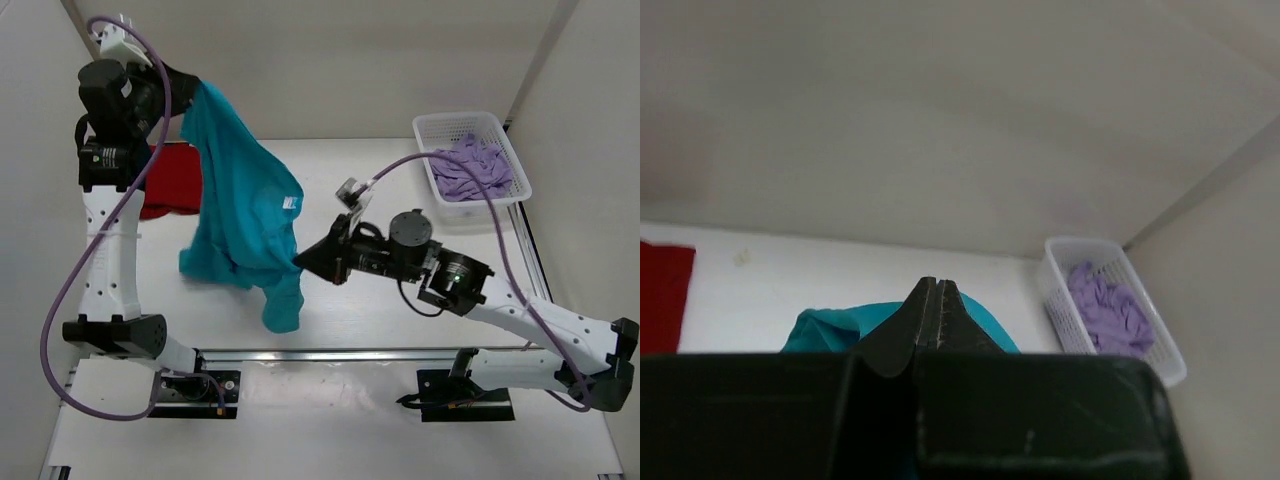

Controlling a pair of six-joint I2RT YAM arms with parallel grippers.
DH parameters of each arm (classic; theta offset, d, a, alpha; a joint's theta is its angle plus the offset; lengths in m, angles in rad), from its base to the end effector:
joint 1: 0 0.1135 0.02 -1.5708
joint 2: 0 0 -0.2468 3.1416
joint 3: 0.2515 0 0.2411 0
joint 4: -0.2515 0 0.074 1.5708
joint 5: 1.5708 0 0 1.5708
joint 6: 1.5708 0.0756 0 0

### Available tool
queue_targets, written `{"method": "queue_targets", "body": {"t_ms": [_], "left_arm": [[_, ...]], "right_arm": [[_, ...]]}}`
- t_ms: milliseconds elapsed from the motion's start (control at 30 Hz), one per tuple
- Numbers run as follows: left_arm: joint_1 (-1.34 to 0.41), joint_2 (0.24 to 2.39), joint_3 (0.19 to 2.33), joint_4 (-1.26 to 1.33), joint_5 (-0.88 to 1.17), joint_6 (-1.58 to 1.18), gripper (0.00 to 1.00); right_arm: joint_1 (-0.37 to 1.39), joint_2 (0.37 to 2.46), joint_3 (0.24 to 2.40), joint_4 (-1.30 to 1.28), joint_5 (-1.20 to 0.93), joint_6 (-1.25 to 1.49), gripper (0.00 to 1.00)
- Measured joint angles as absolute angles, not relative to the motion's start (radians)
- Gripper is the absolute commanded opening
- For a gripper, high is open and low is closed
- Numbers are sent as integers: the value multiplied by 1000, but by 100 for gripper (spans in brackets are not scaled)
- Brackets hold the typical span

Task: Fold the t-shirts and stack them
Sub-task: Flatten out the tshirt

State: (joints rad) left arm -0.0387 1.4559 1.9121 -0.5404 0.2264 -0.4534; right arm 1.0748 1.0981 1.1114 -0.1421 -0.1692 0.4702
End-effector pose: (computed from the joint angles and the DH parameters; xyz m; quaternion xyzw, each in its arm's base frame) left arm 0.3212 -0.0294 0.5030 -0.0758 0.7316 -0.2444 0.6319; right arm 0.1257 0.2590 0.3773 -0.2761 0.6979 0.5045 0.4268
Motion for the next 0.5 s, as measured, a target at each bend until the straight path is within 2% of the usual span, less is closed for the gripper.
{"method": "queue_targets", "body": {"t_ms": [100, 233, 400, 500], "left_arm": [[-28, 1506, 2021, -553, 218, -461, 0], [-38, 1528, 2071, -596, 217, -464, 0], [-200, 1630, 2123, -570, 84, -405, 0], [-348, 1771, 2137, -533, 28, -352, 2]], "right_arm": [[1048, 1061, 1172, -97, -186, 479, 0], [891, 951, 1085, -62, -223, 528, 0], [480, 895, 797, 64, -406, 664, 0], [333, 945, 617, 94, -480, 710, 0]]}}
